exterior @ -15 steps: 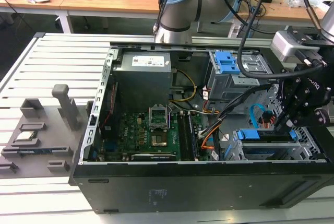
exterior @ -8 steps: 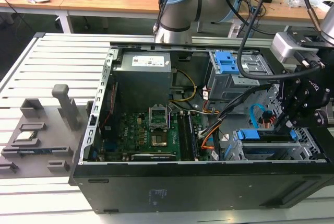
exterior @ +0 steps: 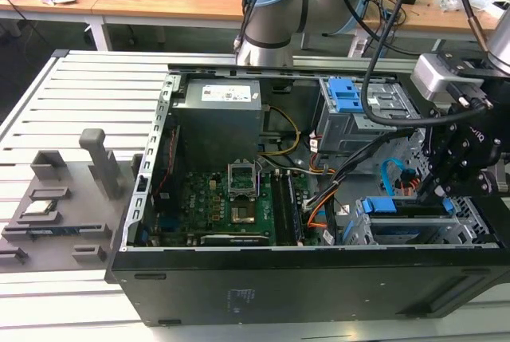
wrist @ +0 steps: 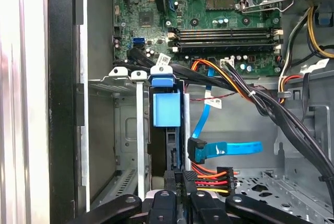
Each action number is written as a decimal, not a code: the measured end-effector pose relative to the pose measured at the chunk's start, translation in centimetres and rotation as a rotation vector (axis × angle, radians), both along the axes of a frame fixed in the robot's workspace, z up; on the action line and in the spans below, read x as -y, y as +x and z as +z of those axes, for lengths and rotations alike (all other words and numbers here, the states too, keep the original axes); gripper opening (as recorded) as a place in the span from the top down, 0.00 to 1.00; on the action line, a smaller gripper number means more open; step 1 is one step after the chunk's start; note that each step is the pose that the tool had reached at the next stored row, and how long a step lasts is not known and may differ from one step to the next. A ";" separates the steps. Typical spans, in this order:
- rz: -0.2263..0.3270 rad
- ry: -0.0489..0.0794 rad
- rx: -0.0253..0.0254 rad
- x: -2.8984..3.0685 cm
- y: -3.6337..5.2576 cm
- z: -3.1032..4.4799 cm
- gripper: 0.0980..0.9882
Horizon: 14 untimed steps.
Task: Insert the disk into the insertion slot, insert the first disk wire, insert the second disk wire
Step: 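Insert the first disk wire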
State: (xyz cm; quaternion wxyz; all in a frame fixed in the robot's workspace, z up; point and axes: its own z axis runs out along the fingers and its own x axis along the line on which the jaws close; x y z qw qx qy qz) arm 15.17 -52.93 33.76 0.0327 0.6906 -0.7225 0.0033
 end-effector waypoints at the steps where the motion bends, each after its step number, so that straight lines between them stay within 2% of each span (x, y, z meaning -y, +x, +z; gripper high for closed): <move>1: 0.000 0.000 0.0000 0.00 0.00 -0.01 0.92; 5: 0.000 -0.001 0.0000 0.00 0.00 -0.03 0.91; 6: 0.000 -0.001 -0.0001 0.00 0.00 0.06 0.84; 7: 0.000 -0.001 0.0000 0.00 0.00 0.48 0.84; 9: 0.000 -0.001 0.0000 -0.18 0.00 1.89 0.84; 11: 0.000 -0.001 0.0000 -0.39 0.00 2.63 0.84; 13: 0.000 -0.001 0.0000 -0.58 0.00 4.03 0.99; 14: 0.000 -0.001 0.0000 -0.59 0.00 4.31 0.99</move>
